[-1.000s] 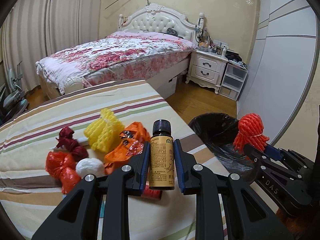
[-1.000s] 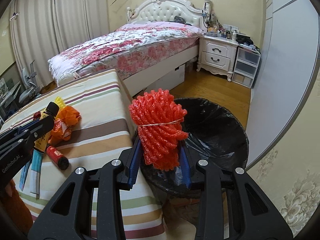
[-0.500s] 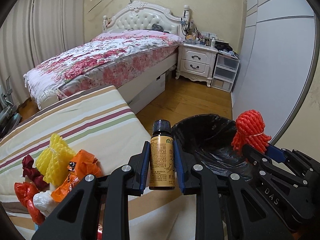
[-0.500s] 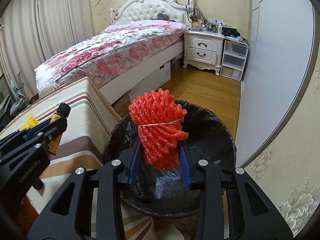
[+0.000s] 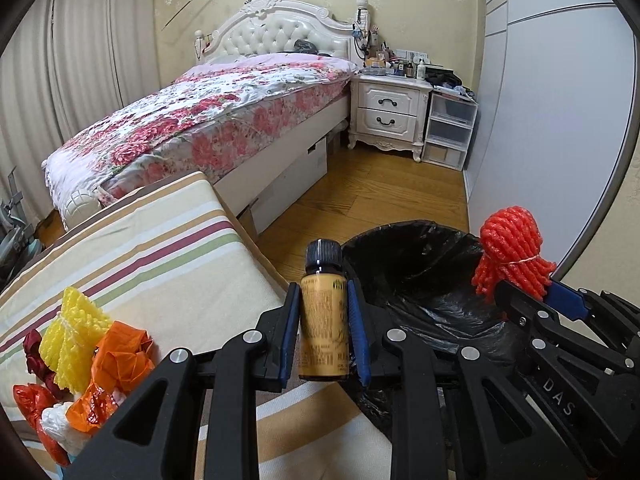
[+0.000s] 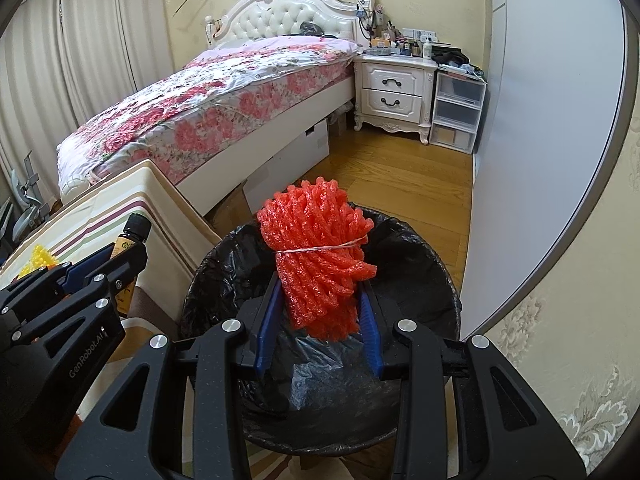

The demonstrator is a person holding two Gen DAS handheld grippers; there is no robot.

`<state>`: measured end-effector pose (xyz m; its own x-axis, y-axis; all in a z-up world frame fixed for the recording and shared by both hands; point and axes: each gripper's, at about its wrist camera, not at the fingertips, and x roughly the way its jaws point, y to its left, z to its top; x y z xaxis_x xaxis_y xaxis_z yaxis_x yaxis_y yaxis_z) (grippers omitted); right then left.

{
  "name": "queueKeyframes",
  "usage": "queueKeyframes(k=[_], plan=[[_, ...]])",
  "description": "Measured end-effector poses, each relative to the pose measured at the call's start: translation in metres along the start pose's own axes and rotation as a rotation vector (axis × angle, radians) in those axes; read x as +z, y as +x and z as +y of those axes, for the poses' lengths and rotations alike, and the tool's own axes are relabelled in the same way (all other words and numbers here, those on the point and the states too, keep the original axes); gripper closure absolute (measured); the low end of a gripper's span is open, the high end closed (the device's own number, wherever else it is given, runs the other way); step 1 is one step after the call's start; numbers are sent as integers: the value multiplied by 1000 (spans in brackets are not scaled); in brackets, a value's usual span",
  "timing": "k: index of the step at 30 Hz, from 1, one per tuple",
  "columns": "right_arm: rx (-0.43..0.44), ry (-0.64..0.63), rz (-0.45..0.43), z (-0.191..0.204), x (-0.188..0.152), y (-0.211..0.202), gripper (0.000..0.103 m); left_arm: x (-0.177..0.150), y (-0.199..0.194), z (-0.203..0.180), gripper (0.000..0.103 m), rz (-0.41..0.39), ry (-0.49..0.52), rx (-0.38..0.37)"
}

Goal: Collect trash
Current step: 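Carry the red mesh net and amber bottle over the black trash bin, then open both tools to drop the net and bottle into the bin, then move both open tools back over the table items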

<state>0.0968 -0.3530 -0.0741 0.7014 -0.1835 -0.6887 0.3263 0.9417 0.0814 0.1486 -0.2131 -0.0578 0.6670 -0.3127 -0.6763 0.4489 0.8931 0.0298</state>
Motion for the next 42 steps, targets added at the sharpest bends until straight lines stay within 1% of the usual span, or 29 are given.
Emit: queueKeyframes(k=[1,2,3,4,6,7,9,11,12,18,22,29,34,42], plan=[[-3,1,1,-1,0,1,66,0,1,0,65,-1,0,6],[-7,4,1,-2,0,2,62,0,1,0,60,-6,-1,12],[-11,7,0,-3,0,2,60,0,1,1,52,-14,-4,16],[-17,11,-3,-4,-1,2,59,0,1,2,49,-16,-6,19],[-24,16,-2,-6,-2,3,59,0,1,2,45,-14,-11,23],[-28,20,-2,-7,-2,2,58,1,1,4,41,-12,-17,27],[-33,29,-1,-10,-2,2,58,1,0,4,37,-14,-23,30],[-36,36,-2,-12,-3,2,54,1,-2,5,34,-18,-22,33],[-38,37,-3,-12,-3,1,52,1,-4,5,30,-22,-20,36],[-44,41,-14,-11,-4,-4,47,1,-15,13,27,-36,-33,42],[-45,39,-20,-9,-7,-8,43,-1,-25,27,26,-37,-67,49],[-33,37,-8,-4,-15,-15,42,-12,-43,55,26,-32,-124,75],[-6,5,-2,12,-20,-20,42,-22,-58,73,26,-35,-157,100],[63,-69,-9,57,-22,-31,42,-41,-79,115,26,-29,-224,167]])
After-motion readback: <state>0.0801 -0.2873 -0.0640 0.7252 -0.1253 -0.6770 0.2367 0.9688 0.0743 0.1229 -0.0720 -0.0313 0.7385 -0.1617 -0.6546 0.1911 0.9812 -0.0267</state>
